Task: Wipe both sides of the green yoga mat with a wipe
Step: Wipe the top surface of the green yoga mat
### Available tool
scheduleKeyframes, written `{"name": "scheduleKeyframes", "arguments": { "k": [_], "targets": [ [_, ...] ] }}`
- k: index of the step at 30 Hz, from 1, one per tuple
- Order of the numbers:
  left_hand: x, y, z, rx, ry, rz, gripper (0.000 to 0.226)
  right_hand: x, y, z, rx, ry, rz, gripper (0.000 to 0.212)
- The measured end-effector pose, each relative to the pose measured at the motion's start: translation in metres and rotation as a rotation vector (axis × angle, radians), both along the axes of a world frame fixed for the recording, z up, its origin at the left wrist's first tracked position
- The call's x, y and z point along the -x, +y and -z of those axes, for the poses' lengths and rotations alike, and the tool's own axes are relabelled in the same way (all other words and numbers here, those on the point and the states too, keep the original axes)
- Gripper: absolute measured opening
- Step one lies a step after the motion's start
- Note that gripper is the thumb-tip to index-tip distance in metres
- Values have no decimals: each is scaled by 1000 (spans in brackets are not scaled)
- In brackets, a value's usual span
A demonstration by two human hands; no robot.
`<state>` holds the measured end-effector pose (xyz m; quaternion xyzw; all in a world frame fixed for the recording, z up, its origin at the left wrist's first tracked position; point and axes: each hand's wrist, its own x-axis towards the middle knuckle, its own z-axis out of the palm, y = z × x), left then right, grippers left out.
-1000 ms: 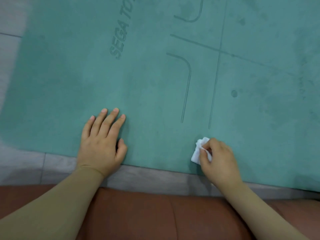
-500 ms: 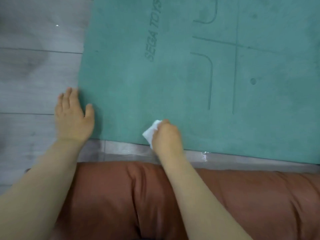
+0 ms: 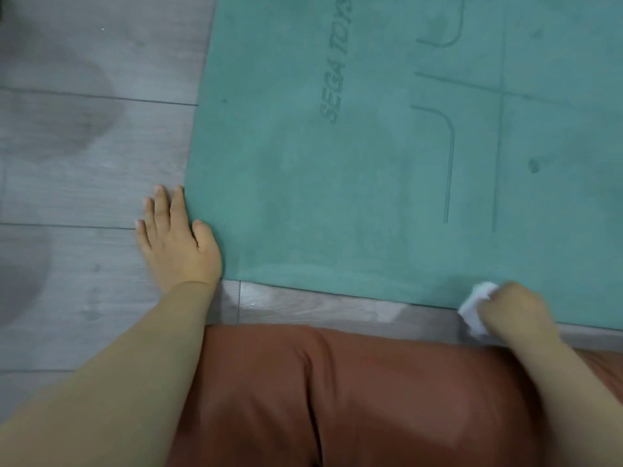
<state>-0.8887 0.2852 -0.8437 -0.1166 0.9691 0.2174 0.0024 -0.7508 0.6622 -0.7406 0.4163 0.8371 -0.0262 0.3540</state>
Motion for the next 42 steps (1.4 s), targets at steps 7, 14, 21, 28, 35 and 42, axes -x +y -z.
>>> {"name": "scheduleKeyframes", "arguments": {
  "k": [7,14,21,28,35,42],
  "targets": [
    [4,-9,3,-346,101,-187,65,159,-286,44,703,528,-406,16],
    [1,-6,1,-408,169,-211,57,115,-185,38,594,478,-619,12],
    [2,-5,2,-399,198,-183,68,33,-30,13,-56,355,1,22],
    [6,-8,0,-394,177,-239,64,196,-295,49,647,552,-790,17],
    [4,-5,1,-221,179,-111,61,123,-114,54,175,671,-421,17],
    [7,1,2,-15,150,-74,58,116,-66,60,-174,743,35,35]
  ]
}}
